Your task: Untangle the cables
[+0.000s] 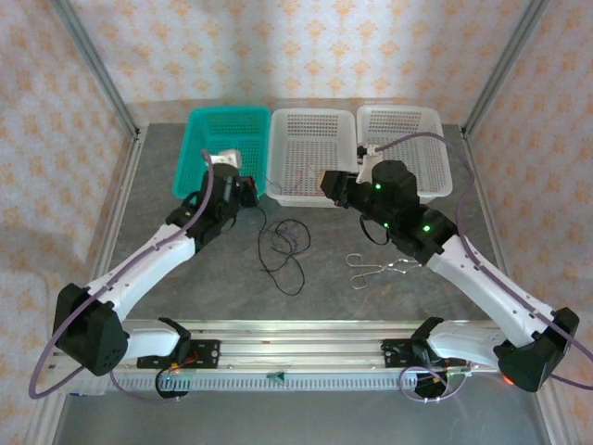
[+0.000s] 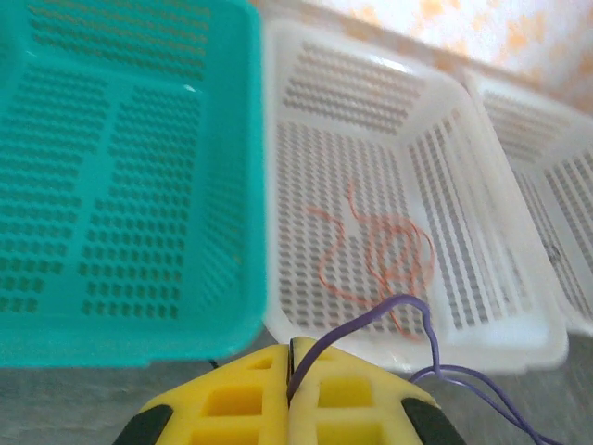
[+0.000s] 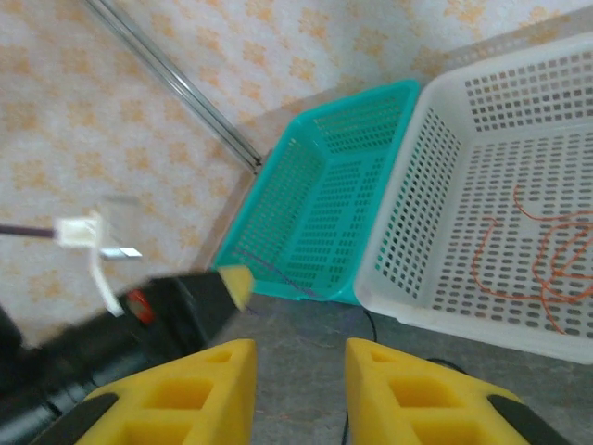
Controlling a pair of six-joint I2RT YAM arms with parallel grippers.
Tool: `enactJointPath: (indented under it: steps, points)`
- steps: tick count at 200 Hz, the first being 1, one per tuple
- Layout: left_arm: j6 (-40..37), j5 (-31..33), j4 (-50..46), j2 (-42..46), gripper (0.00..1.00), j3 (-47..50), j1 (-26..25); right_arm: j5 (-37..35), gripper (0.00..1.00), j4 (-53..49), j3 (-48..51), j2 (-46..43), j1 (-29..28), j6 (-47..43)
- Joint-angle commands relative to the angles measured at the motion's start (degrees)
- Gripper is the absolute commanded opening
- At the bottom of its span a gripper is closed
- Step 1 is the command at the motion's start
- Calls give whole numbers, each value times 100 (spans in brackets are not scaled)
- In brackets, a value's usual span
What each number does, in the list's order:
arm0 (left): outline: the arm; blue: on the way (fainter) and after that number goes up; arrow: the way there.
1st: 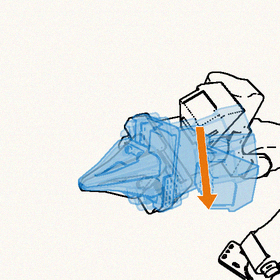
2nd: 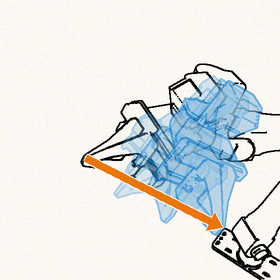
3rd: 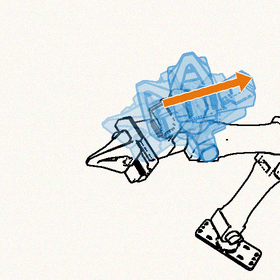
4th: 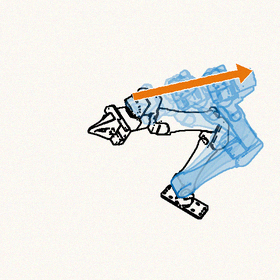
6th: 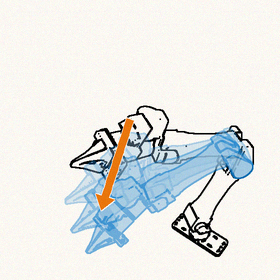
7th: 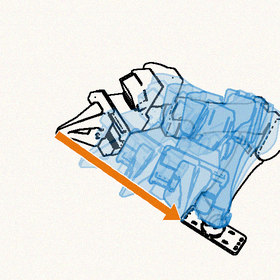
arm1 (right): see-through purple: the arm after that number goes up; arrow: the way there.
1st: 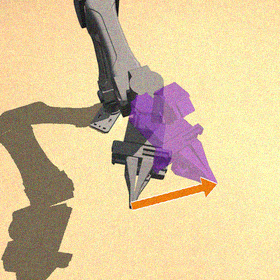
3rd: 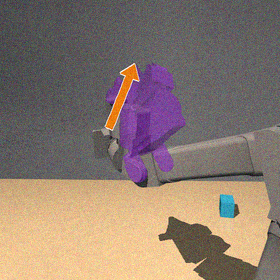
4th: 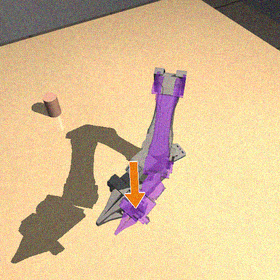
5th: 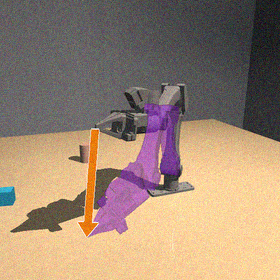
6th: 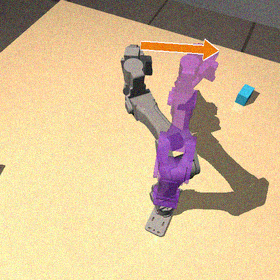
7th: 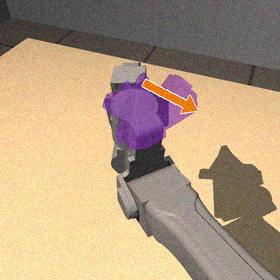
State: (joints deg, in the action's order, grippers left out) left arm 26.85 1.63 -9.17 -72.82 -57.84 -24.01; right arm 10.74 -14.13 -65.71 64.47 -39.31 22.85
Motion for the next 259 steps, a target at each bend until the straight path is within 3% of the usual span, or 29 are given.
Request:
enactJointPath:
  steps: [1,57,131,160,204,234,259]
  points:
    - [-128,324,-633,-219,0,-551,411,-80,31,-318,-28,186,7,-263]
    - [-327,232,-1254,-1477,0,-1734,1212,-661,32,-781,-312,770,-634,-912]
    - [-434,38,-1618,-3107,0,-3128,1783,-718,37,508,338,856,-964,-372]
    - [-520,84,-1931,-3939,0,-3861,1890,-887,46,1260,830,702,-960,-76]
    - [-679,110,-2725,-5075,0,-5209,1918,-1233,74,2155,1553,442,-961,325]
    - [-704,118,-3002,-5582,0,-5760,1924,-1575,100,2016,1513,629,-956,606]
    - [-648,81,-3089,-5735,11,-5856,1923,-2138,100,1239,1177,863,-958,993]
